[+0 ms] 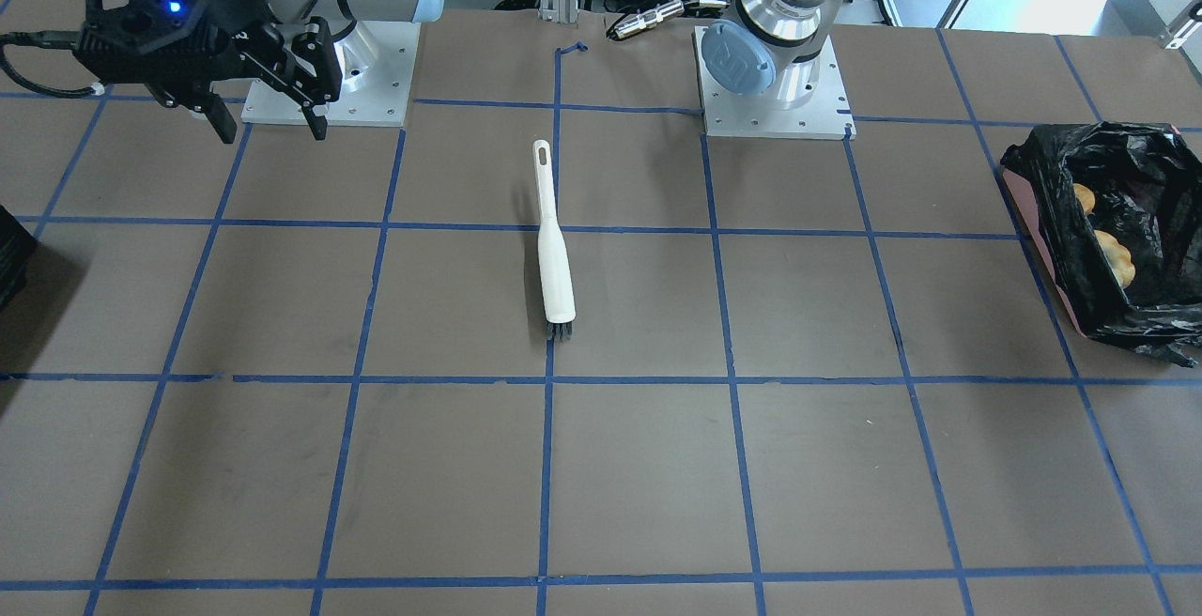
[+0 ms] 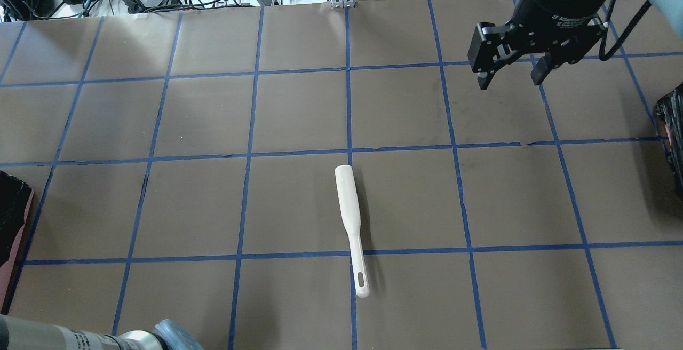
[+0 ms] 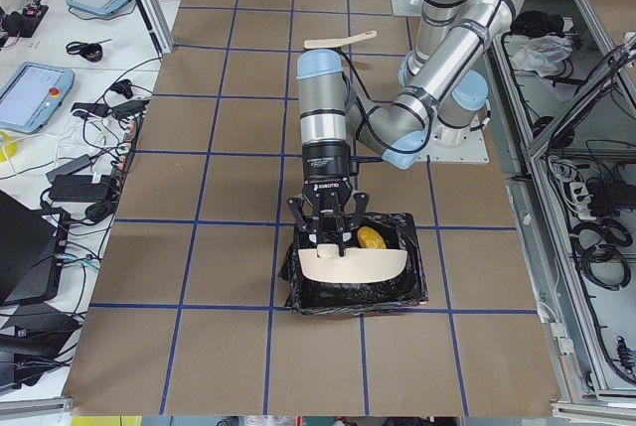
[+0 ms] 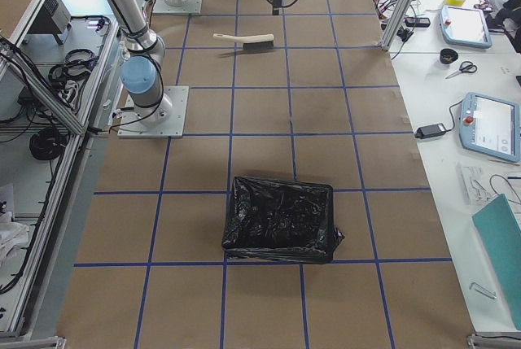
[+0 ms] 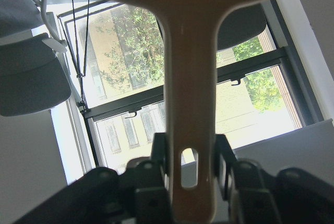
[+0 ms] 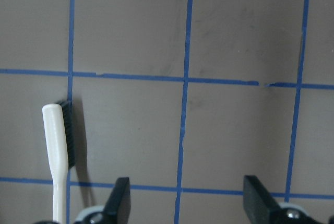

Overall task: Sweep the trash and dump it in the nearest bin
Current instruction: 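Open right gripper to release brush on table and raise right arm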

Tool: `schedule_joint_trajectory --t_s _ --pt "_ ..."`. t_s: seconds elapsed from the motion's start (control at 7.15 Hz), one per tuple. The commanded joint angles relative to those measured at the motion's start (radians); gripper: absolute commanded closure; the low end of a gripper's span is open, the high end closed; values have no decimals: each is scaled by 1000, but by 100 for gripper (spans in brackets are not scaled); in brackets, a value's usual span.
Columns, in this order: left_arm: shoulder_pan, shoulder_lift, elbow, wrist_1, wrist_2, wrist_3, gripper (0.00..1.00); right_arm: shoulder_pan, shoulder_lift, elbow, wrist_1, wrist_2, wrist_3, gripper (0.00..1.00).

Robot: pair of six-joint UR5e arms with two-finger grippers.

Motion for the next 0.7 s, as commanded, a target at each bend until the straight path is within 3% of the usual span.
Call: schedule_joint_trajectory --t_s 0.0,0.28,0.56 --pt "-30 -9 -28 164 53 13 100 -13 1 1 -101 14 -2 0" --pt "-30 -6 -30 155 48 15 100 -43 7 11 -121 9 -7 0" --pt "-35 -6 -17 48 45 -29 100 -47 0 11 -98 9 -4 0"
